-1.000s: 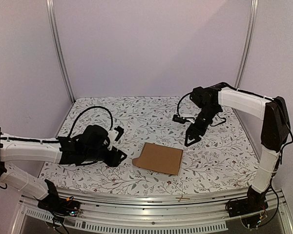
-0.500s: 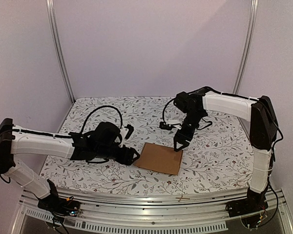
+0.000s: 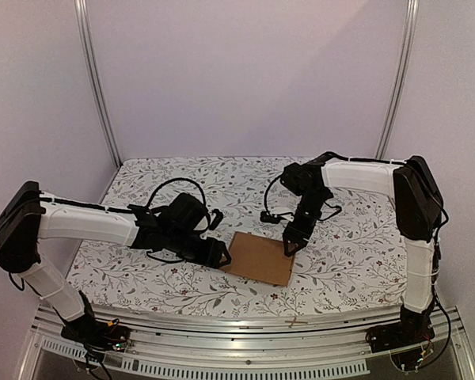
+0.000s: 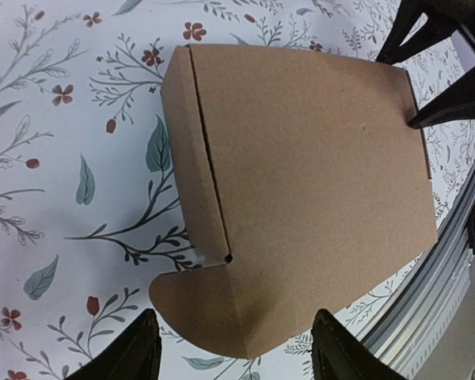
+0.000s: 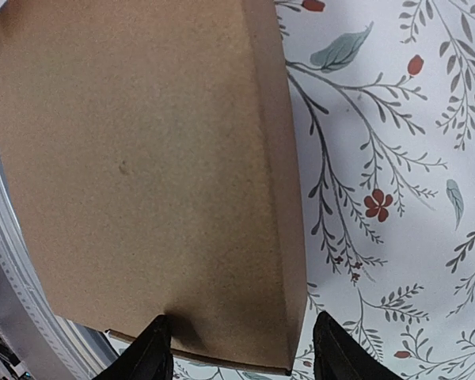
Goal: Fold the paper box
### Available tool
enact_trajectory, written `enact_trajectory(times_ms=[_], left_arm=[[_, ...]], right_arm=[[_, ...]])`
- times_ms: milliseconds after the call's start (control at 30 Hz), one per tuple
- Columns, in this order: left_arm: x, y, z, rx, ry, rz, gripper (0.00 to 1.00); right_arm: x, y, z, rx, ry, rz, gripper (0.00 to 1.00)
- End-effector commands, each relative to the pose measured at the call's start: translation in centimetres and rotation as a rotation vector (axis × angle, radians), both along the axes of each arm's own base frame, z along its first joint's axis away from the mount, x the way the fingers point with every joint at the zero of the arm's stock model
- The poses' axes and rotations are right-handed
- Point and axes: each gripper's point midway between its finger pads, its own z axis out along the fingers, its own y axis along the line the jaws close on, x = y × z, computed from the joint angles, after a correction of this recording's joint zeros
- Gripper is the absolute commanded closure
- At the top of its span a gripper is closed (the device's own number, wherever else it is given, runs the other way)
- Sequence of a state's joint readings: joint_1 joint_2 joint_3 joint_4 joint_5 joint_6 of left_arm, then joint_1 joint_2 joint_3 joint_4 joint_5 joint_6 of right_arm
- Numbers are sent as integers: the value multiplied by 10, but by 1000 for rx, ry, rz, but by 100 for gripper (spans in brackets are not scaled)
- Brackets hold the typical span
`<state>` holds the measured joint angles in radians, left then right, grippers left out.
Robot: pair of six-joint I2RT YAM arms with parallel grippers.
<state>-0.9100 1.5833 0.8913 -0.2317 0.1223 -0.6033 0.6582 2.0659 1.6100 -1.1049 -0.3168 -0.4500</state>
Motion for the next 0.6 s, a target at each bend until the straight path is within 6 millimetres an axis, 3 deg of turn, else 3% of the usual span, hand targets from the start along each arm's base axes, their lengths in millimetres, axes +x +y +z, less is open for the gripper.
enact_trajectory(times_ms=[0,200,567], left_arm=[[7,1,-14,28,42,5,35],[7,-9,-27,27,104,-42,38],[-7,-19,-24,-49,173,-125,44]], right_arm=[[-3,-4,-17,-19,27,-5,42],[-5,-5,-22,-29,41,-10,42],[-6,-5,-28,-37,57,-14,42]])
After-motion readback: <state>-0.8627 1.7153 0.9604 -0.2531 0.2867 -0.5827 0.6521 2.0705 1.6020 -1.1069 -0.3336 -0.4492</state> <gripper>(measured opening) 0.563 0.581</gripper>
